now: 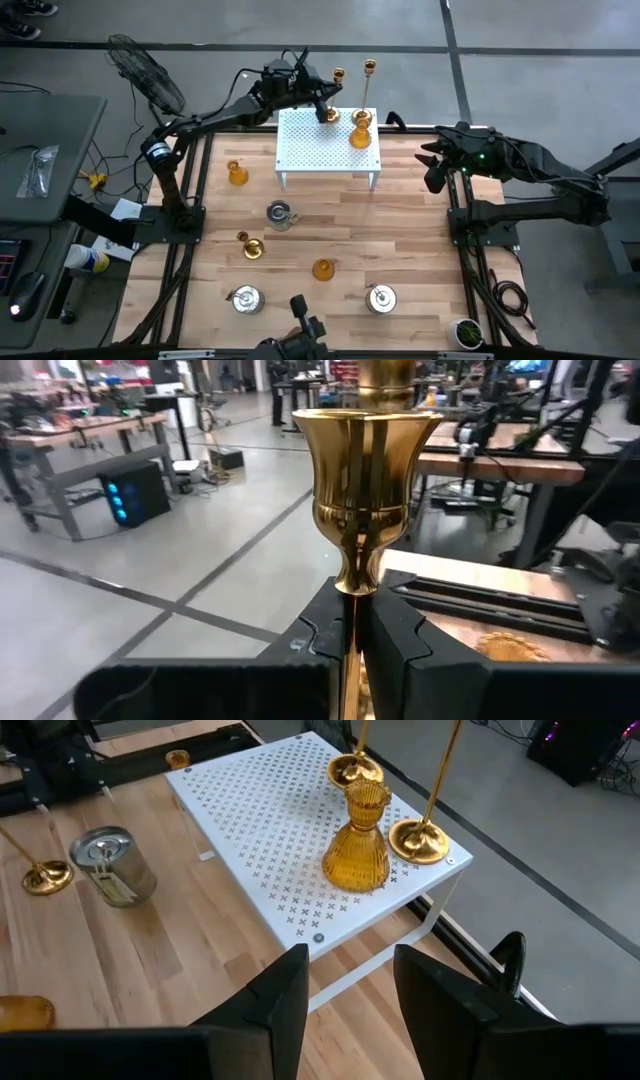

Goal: Pick & Place candle stick holders
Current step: Put the right gold candle holder on the shelf aligned with the other gold candle holder

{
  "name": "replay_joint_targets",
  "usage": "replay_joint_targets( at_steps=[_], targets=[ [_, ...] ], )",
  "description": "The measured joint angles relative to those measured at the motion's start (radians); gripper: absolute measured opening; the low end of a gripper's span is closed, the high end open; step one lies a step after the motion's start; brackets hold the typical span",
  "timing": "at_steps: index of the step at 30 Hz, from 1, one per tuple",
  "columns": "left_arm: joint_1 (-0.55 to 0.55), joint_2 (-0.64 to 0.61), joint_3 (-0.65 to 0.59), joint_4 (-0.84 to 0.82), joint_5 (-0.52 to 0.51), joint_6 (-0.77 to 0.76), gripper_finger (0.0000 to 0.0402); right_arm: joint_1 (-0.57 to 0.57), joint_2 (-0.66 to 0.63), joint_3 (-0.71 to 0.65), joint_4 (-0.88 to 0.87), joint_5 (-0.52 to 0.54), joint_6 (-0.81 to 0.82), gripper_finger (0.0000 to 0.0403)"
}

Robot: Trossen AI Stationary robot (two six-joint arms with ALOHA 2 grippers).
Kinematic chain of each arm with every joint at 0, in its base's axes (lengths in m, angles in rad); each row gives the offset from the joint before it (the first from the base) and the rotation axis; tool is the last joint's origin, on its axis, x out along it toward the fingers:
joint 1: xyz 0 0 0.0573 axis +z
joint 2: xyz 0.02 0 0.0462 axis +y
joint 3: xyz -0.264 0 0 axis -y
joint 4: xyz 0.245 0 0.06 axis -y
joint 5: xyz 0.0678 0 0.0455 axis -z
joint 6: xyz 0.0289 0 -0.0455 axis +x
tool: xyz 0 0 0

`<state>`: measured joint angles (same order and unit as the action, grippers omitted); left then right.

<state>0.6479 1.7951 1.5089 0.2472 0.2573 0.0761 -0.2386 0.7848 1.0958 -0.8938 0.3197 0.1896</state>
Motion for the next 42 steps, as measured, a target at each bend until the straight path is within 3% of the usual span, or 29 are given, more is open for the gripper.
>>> replay_joint_targets(
  at_steps=[14,26,42],
  targets=[
    [0.001,0.037,0.0,0.018,-0.006,-0.02,0.0009,0.0,0.031,0.0,0.024,0.023,0.022,0.014],
    [0.038,0.021,0.0,-0.06,0.022,-0.024,0.0009,0.0,0.033,0.0,0.038,0.052,0.027,0.014],
    [0.065,0.019,0.0,-0.083,0.119,-0.055,0.0015,0.0,0.033,0.0,0.037,0.068,0.023,0.014]
  ],
)
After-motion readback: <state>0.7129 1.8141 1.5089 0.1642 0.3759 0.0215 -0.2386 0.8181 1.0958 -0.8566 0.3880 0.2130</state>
